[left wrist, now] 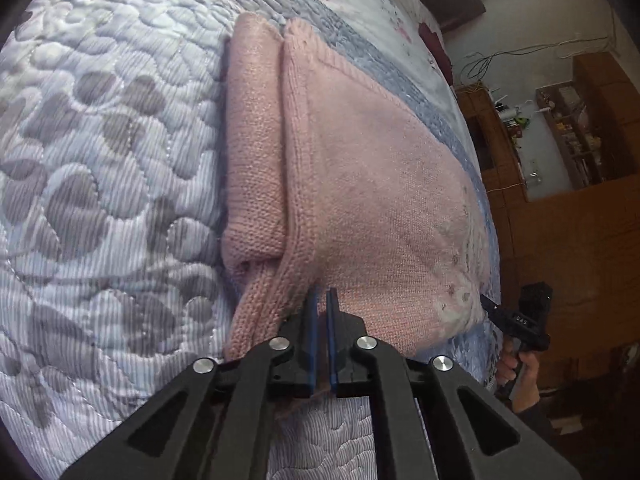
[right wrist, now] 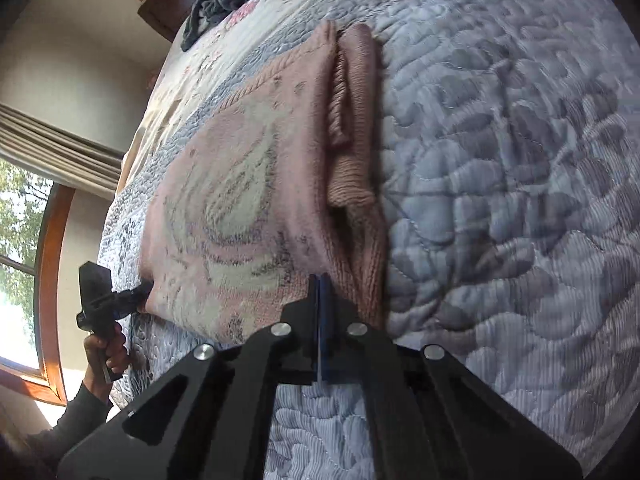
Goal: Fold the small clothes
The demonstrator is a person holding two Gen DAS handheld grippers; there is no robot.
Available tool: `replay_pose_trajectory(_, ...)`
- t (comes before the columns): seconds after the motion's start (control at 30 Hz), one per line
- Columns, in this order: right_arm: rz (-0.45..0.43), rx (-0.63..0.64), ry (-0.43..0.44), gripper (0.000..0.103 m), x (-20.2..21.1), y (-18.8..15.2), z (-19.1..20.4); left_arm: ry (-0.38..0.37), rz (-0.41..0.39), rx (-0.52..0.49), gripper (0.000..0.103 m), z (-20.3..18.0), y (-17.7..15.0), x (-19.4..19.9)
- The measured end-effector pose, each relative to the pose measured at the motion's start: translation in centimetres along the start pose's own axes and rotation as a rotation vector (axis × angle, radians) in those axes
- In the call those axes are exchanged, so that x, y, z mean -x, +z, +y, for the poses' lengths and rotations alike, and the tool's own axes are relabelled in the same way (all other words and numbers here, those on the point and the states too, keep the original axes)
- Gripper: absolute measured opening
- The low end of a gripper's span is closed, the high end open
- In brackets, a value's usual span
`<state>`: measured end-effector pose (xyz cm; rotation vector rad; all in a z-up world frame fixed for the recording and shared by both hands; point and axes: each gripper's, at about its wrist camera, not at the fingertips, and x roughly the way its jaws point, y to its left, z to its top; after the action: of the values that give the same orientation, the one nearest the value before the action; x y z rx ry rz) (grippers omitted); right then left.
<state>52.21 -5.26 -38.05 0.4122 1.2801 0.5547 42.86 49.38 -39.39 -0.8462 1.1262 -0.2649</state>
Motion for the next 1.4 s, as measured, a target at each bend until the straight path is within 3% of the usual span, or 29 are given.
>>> replay_pose_trajectory(0.03, -0.02, -0.017, -0.017, 0.0, 0.9, 0.1, 0.1, 0.0, -0.011, 0.004, 0.006, 0.1, 0.0, 0.8)
replay_pose_trajectory(0.1, -0.079, 0.038, -0.087, 0.018, 2.9, -0.1, 2.3, -0.015, -0.048, 0.021, 0.016, 0.4, -0.4, 2.8)
replay_pose_trajectory(0.2, -0.075, 0.251, -0.168, 0.034, 3.3, -2.2, 9.2, 0.012, -0.121, 0.064, 0.05, 1.6, -1.9, 6.0)
replay_pose_trajectory(0.23, -0.058, 0.336, -0.192, 0.038, 2.4, -3.3, 11.9, 0.002, -0.136, 0.079, 0.051, 2.1, -2.5, 6.8)
replay_pose_trajectory(0.3, -0.03, 0.546, -0.281, 0.064, -0.2, -6.3, 17.8, -0.036, -0.147, 0.119, 0.052, 2.9, -3.5, 8.0)
replay_pose_trajectory(0.4, -0.066, 0.868, -0.398, 0.088, -4.9, -11.5, 25.9, -0.063, -0.171, 0.154, 0.061, 3.8, -4.6, 9.5)
replay_pose_trajectory(0.5, -0.085, 1.113, -0.422, 0.089, -9.9, -15.7, 31.4, -0.096, -0.183, 0.18, 0.067, 4.8, -4.9, 10.9)
replay_pose_trajectory(0.6, -0.075, 1.24, -0.475, 0.088, -14.6, -17.5, 34.4, -0.112, -0.176, 0.206, 0.069, 5.7, -4.4, 11.3)
replay_pose_trajectory(0.73, -0.051, 1.271, -0.562, 0.084, -19.0, -16.8, 35.6, -0.16, -0.19, 0.239, 0.071, 6.9, -4.0, 12.2)
replay_pose_trajectory(0.93, -0.032, 1.276, -0.615, 0.074, -23.4, -14.7, 35.9, -0.225, -0.208, 0.246, 0.071, 7.6, -4.3, 12.4)
replay_pose_trajectory(1.33, -0.133, 1.264, -0.651, 0.073, -26.1, -13.2, 37.3, -0.296, -0.189, 0.228, 0.073, 7.8, -2.1, 13.3)
replay_pose_trajectory(1.4, -0.145, 1.252, -0.653, 0.065, -26.3, -12.9, 37.4, -0.289, -0.18, 0.223, 0.075, 7.7, -1.2, 12.9)
